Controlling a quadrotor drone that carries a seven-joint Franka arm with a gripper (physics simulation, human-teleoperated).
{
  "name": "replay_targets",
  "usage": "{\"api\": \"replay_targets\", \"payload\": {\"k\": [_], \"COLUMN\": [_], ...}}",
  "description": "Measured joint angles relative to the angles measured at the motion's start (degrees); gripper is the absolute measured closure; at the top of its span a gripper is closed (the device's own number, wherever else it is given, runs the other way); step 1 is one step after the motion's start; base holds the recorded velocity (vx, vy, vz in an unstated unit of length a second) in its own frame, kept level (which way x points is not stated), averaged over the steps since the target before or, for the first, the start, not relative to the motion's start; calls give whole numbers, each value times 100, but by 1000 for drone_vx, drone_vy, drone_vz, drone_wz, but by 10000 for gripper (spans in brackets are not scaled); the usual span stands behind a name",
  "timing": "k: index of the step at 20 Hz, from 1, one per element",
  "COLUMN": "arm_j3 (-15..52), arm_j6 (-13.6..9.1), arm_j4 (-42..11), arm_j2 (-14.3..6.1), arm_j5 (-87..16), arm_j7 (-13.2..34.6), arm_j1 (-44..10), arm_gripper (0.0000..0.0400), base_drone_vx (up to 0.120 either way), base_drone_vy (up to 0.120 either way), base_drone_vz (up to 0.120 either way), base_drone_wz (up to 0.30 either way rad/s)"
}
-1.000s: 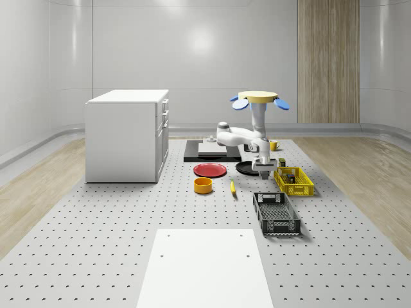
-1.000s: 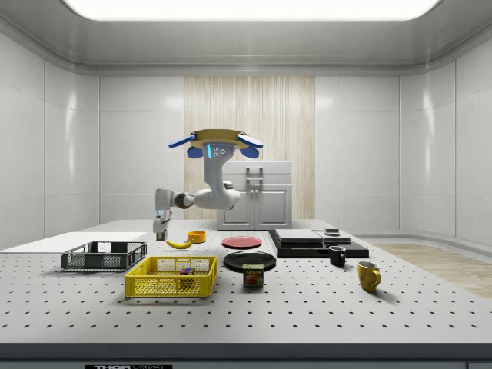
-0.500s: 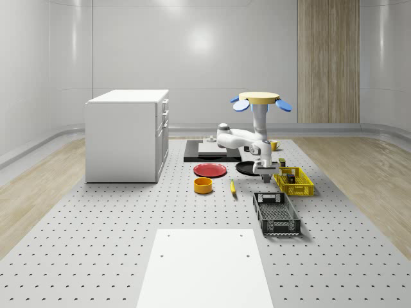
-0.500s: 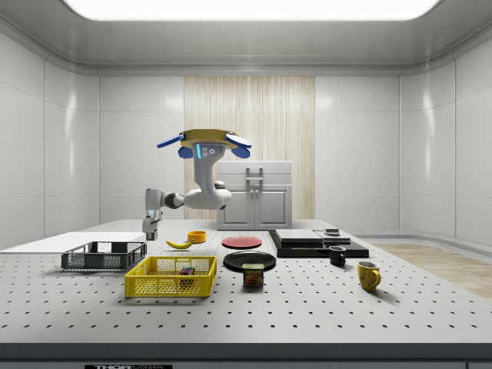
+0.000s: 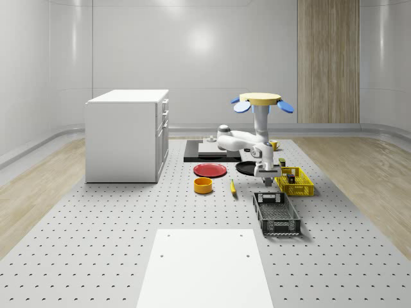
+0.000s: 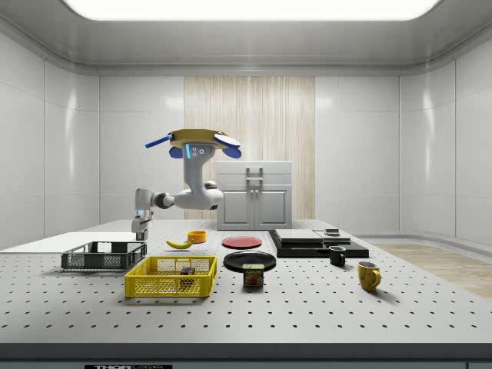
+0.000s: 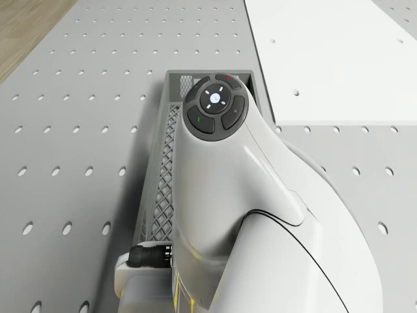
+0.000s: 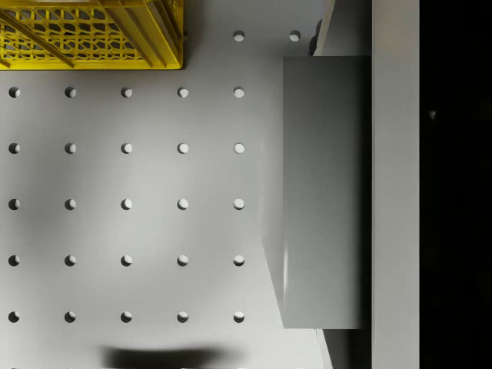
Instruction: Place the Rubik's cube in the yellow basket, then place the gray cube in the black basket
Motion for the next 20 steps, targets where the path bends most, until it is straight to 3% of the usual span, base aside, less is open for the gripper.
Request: {"api": "replay_targets", "payload": {"k": [12,20], "arm_j3": [1,2], "arm_j6": [8,11], "arm_j4": [0,0], "arm_j2": [-8,-12], "arm_j5": [3,5], "arm_j7": [0,0], "arm_j1": [0,0], "arm_gripper": [150,150], "base_drone_vx": [120,120], "base_drone_vy": [0,0], "base_drone_vz": [0,-100], "base_drone_wz": [0,0]}}
